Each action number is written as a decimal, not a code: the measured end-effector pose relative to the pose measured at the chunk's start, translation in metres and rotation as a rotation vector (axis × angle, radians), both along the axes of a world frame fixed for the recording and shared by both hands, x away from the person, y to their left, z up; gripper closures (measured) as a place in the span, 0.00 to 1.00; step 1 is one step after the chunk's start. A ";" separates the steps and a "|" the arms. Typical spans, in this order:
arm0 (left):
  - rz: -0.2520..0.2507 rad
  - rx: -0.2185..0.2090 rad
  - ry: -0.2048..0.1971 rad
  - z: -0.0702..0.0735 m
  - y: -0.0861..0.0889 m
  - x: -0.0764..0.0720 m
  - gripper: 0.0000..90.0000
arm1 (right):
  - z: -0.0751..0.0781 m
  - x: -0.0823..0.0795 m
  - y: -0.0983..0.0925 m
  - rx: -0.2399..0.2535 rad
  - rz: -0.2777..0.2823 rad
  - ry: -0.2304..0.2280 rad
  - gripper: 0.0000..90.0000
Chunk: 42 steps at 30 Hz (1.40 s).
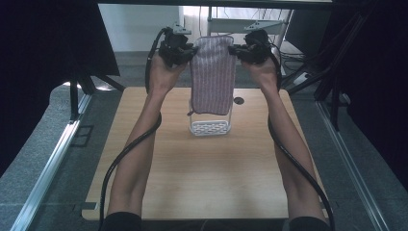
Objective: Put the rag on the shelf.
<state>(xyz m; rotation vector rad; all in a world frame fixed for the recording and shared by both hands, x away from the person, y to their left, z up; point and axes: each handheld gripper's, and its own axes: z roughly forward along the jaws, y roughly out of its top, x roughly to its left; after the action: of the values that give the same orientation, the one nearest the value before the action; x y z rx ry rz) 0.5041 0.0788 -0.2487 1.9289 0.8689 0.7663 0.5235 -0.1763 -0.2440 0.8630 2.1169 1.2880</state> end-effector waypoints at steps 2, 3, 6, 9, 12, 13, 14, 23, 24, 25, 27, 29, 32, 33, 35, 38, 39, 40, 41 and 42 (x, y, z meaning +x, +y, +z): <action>0.021 -0.012 0.011 -0.009 0.001 0.012 0.84 | -0.007 0.013 0.003 -0.005 -0.011 0.012 0.93; 0.029 -0.022 0.016 -0.012 0.001 0.016 0.84 | -0.010 0.017 0.004 -0.005 -0.012 0.018 0.93; 0.041 -0.024 0.026 -0.020 0.002 0.023 0.84 | -0.017 0.027 0.005 -0.004 -0.022 0.038 0.92; 0.068 -0.008 0.060 -0.037 -0.001 0.037 0.83 | -0.027 0.037 0.008 -0.014 -0.036 0.063 0.91; 0.084 0.027 0.090 -0.051 -0.004 0.046 0.83 | -0.038 0.044 0.010 -0.023 -0.046 0.090 0.91; 0.091 0.038 0.103 -0.056 -0.004 0.049 0.82 | -0.042 0.046 0.011 -0.026 -0.046 0.100 0.91; 0.096 0.045 0.118 -0.061 -0.005 0.052 0.82 | -0.047 0.048 0.011 -0.035 -0.049 0.109 0.91; 0.180 0.071 0.234 -0.101 -0.004 0.071 0.54 | -0.078 0.063 0.006 -0.065 -0.104 0.210 0.70; 0.173 0.061 0.248 -0.107 -0.002 0.069 0.53 | -0.084 0.063 0.002 -0.059 -0.103 0.215 0.66; 0.173 0.061 0.248 -0.107 -0.002 0.069 0.51 | -0.084 0.063 0.002 -0.059 -0.103 0.215 0.66; 0.137 0.026 0.260 -0.109 0.001 0.064 0.46 | -0.091 0.062 -0.004 -0.060 -0.092 0.230 0.61; 0.124 0.022 0.250 -0.107 0.002 0.059 0.43 | -0.094 0.059 -0.007 -0.051 -0.089 0.235 0.59; 0.102 0.005 0.258 -0.104 0.004 0.055 0.38 | -0.097 0.057 -0.010 -0.056 -0.083 0.237 0.56; 0.083 -0.009 0.252 -0.102 0.005 0.050 0.37 | -0.098 0.052 -0.011 -0.046 -0.077 0.237 0.53; 0.062 -0.013 0.241 -0.099 0.007 0.043 0.35 | -0.098 0.047 -0.012 -0.039 -0.056 0.229 0.52; 0.047 -0.019 0.225 -0.096 0.011 0.035 0.35 | -0.097 0.038 -0.014 -0.036 -0.038 0.214 0.50; 0.042 -0.023 0.223 -0.095 0.012 0.033 0.34 | -0.096 0.036 -0.015 -0.033 -0.037 0.210 0.50; 0.040 -0.022 0.218 -0.094 0.013 0.031 0.34 | -0.096 0.034 -0.016 -0.033 -0.034 0.209 0.49; 0.036 -0.018 0.210 -0.093 0.014 0.028 0.33 | -0.095 0.032 -0.017 -0.032 -0.031 0.207 0.48; 0.029 -0.013 0.207 -0.091 0.015 0.026 0.32 | -0.094 0.030 -0.018 -0.028 -0.027 0.205 0.48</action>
<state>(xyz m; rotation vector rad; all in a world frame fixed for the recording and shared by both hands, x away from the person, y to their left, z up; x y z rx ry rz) 0.5300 0.0943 -0.3400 2.0124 1.0259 0.5830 0.5533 -0.1939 -0.3379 1.0472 2.2650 1.1971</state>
